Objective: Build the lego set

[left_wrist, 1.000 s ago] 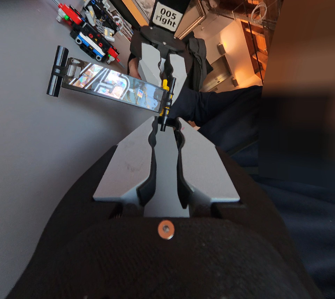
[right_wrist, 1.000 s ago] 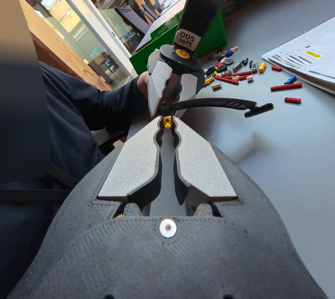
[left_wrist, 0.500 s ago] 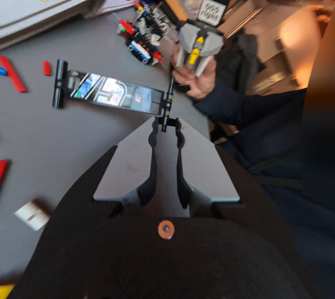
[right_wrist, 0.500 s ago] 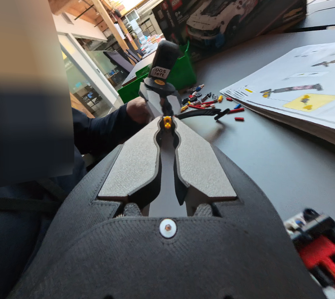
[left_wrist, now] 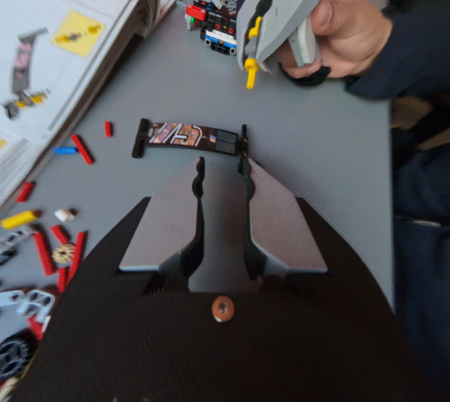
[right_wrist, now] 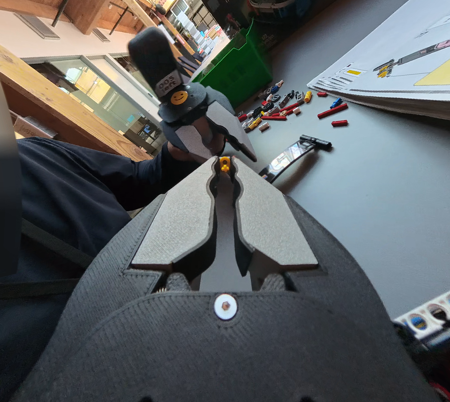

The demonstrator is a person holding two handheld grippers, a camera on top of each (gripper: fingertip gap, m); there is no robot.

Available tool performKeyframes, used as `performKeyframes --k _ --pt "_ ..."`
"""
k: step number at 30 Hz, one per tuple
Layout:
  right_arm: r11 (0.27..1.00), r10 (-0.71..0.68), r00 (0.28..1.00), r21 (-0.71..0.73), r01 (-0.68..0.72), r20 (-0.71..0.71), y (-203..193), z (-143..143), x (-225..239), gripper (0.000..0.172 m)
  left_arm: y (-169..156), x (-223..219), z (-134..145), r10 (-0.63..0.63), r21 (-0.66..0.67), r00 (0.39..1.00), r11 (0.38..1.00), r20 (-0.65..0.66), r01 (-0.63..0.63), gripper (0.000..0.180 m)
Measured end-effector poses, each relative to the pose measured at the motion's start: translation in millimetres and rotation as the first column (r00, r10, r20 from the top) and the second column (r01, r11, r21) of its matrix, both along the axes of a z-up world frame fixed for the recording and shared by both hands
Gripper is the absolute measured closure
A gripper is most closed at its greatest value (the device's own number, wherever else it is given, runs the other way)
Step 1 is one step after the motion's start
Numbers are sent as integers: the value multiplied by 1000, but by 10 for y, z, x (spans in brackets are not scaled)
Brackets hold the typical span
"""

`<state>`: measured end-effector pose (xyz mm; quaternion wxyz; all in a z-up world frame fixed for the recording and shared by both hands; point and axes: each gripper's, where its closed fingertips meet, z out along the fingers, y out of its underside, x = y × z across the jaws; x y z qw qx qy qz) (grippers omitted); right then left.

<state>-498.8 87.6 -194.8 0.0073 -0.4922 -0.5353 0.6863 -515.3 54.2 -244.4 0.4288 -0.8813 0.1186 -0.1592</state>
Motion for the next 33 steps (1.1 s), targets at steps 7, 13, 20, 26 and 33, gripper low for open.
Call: performKeyframes --k 7,13,20,26,33 --pt "993 74 989 -101 -61 125 -217 -116 -13 167 163 166 186 18 160 860 984 -510 75 177" --pt "967 104 973 -251 -50 207 -184 -146 -14 167 187 186 192 64 211 669 967 -741 141 178" --pt "940 127 969 -338 -49 212 -217 -103 -24 167 231 133 260 149 250 479 956 -865 155 180" --pt "950 83 968 -312 -5 238 -200 -152 -63 167 239 93 208 148 236 489 964 -860 123 179" --pt "923 108 959 -384 1 262 -190 -151 -68 167 249 85 220 169 245 400 958 -901 146 179"
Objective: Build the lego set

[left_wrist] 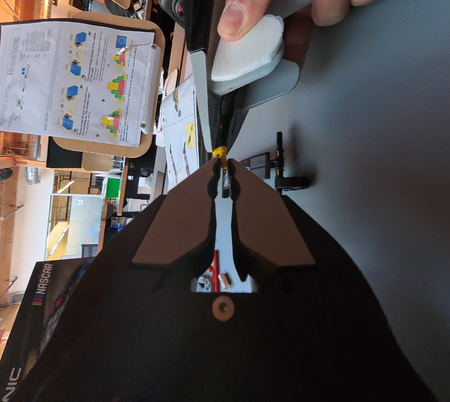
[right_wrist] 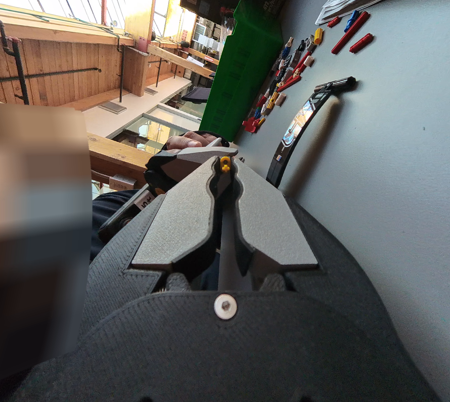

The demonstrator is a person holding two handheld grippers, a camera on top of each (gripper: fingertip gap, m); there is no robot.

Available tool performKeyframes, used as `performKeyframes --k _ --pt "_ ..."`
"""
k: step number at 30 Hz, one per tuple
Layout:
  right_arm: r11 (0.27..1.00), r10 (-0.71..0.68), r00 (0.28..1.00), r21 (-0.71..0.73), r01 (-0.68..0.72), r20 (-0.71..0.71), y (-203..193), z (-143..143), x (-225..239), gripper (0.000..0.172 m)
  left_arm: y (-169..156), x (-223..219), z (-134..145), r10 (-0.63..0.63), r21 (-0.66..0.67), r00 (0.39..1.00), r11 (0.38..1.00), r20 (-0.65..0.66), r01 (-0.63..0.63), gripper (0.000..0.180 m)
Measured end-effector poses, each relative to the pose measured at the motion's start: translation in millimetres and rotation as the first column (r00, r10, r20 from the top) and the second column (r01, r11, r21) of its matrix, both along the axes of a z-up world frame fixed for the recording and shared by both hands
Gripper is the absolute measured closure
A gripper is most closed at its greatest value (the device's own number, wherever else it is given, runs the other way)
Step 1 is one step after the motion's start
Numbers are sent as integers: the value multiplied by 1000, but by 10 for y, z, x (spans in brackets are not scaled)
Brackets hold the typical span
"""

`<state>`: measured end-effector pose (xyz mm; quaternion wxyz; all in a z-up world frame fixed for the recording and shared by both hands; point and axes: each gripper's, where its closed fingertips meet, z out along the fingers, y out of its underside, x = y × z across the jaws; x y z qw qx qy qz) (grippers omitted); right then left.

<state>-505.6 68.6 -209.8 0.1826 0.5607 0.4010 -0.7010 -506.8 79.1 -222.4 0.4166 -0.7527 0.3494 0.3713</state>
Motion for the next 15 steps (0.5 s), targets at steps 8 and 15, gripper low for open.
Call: performKeyframes --k 8,15 --pt "999 3 1000 -33 -3 7 7 13 0 166 4 -7 31 -4 33 996 999 -88 7 179" --pt "998 9 1000 -58 -9 5 -2 35 17 167 1 -2 52 -7 55 993 998 -120 14 180"
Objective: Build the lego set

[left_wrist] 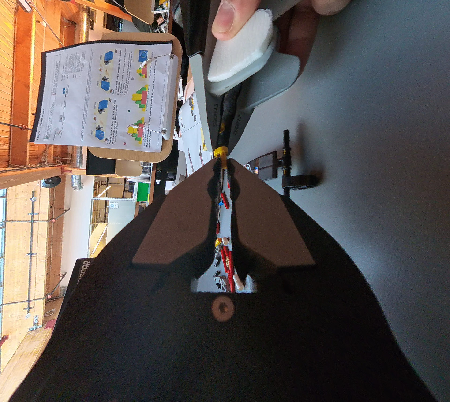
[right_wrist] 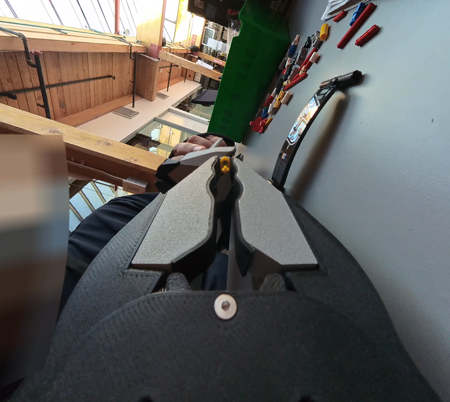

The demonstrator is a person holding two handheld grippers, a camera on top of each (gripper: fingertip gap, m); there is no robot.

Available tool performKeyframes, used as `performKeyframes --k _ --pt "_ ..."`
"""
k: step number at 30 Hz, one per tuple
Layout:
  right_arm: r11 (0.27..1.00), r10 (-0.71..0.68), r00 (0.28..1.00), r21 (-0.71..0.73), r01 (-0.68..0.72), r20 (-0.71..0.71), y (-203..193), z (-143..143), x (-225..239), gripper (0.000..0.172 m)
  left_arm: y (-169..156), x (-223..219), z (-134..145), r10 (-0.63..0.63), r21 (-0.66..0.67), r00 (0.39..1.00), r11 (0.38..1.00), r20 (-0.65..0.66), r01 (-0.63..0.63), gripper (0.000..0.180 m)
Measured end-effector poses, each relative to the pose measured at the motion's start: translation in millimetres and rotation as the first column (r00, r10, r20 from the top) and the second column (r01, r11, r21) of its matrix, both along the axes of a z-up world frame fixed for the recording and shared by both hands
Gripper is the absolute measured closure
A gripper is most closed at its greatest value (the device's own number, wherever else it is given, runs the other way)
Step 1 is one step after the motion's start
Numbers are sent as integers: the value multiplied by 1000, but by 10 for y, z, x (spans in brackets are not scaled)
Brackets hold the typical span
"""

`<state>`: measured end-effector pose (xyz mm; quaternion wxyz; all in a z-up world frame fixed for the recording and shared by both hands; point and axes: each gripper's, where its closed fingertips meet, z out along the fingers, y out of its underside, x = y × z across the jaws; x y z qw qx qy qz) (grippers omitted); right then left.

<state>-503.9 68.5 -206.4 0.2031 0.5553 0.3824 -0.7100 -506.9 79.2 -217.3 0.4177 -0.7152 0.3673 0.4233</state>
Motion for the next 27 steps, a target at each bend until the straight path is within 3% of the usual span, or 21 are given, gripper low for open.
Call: performKeyframes --k 3,6,11,15,19,22,24,27 --pt "1000 15 1000 -3 -15 -16 -20 24 18 166 -21 19 25 -5 5 1000 1000 27 5 180" --pt "1000 17 998 19 -16 -64 -32 76 28 167 -30 43 54 -34 10 973 999 227 32 180" --pt "995 27 988 95 -12 -153 -51 143 35 155 -55 19 115 -71 16 795 997 603 77 180" --pt "973 35 978 229 13 -205 -9 148 42 140 -90 -13 198 -103 45 550 992 829 119 180" --pt "903 93 956 427 36 -277 -34 146 72 134 -154 10 222 -102 61 189 975 977 212 180" --pt "807 154 937 587 64 -314 -65 78 73 130 -222 58 258 -75 89 -59 951 995 297 180" --pt "750 190 922 656 85 -336 -87 58 82 135 -259 91 315 -68 122 -168 935 983 333 180" --pt "672 195 908 725 152 -371 -47 58 59 134 -307 177 299 -23 112 -224 912 974 394 180"
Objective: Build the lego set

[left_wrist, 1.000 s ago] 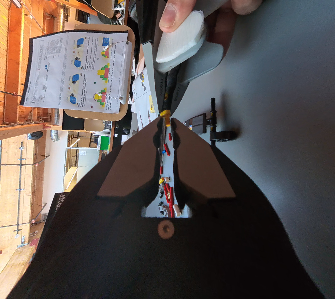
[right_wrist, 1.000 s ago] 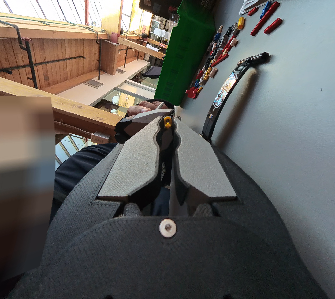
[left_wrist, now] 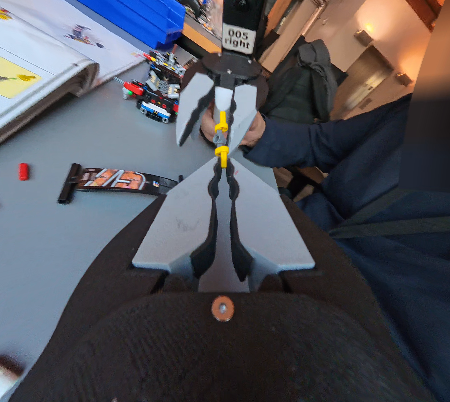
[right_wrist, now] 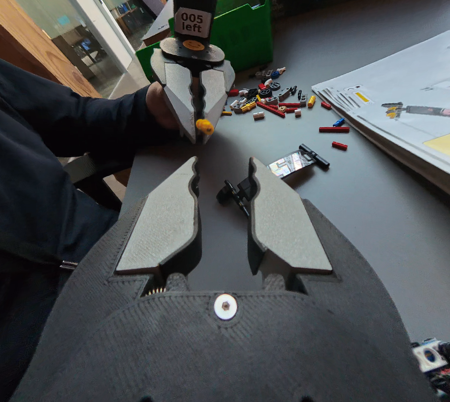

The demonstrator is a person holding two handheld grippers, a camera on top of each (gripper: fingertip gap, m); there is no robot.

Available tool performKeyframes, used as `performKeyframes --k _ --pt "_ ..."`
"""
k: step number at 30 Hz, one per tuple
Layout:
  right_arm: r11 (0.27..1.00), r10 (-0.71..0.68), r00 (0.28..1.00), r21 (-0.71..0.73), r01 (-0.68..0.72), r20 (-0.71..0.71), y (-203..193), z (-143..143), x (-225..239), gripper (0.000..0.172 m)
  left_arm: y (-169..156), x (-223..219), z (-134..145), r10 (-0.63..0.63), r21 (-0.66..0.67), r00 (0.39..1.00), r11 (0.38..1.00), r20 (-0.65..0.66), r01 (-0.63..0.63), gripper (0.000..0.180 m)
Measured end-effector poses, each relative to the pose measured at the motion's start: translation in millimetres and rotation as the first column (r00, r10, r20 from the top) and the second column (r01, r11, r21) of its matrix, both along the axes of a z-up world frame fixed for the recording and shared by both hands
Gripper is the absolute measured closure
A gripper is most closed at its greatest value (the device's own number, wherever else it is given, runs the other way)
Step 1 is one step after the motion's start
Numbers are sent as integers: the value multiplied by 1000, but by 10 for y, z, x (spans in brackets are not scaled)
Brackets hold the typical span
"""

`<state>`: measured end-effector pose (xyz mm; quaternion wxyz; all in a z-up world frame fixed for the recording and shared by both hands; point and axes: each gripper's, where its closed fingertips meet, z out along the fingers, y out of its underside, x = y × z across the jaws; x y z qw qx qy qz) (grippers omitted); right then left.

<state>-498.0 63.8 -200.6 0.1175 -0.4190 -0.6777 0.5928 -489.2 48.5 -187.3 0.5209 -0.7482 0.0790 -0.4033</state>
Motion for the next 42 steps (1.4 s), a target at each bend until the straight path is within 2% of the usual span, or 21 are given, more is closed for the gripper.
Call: performKeyframes --k 4,6,9,13,15,22,24,25,28,32,34,38,42 --pt "993 117 987 6 -117 -108 -130 184 151 136 -78 210 -84 -130 -69 990 989 61 134 180" --pt "982 188 973 60 -182 -137 -214 191 255 150 -89 249 -83 -149 -68 987 986 63 153 180" --pt "971 197 966 171 -169 -165 -246 132 277 154 -119 289 -80 -176 -66 983 981 59 180 180" --pt "967 222 964 157 -199 -146 -307 108 297 156 -143 361 -115 -213 -83 975 973 57 217 180" --pt "962 249 959 152 -228 -135 -348 95 330 162 -153 396 -108 -227 -76 972 970 50 231 180" --pt "967 217 969 165 -196 -121 -329 64 284 166 -119 377 -122 -207 -88 977 974 45 210 179" --pt "978 154 983 157 -137 -104 -217 56 215 166 -66 247 -245 -147 -130 986 982 -81 136 173" --pt "984 126 987 136 -112 -96 -149 60 189 166 -30 126 -336 -93 -148 978 987 -188 65 159" --pt "996 78 995 39 -76 -53 9 80 159 166 -32 -120 -563 -14 -177 886 981 -464 -77 139" --pt "998 55 998 28 -54 -27 95 34 169 166 -66 -90 -720 -24 -185 748 974 -664 -133 140" --pt "998 49 999 49 -48 -15 115 -11 189 166 -58 -55 -788 -41 -201 715 970 -698 -140 138" --pt "997 23 1000 77 -24 14 179 -102 222 166 -10 51 -842 -57 -242 736 959 -674 -147 135" --pt "997 8 999 73 -11 36 229 -141 235 166 35 55 -852 -47 -231 697 958 -715 -172 141"
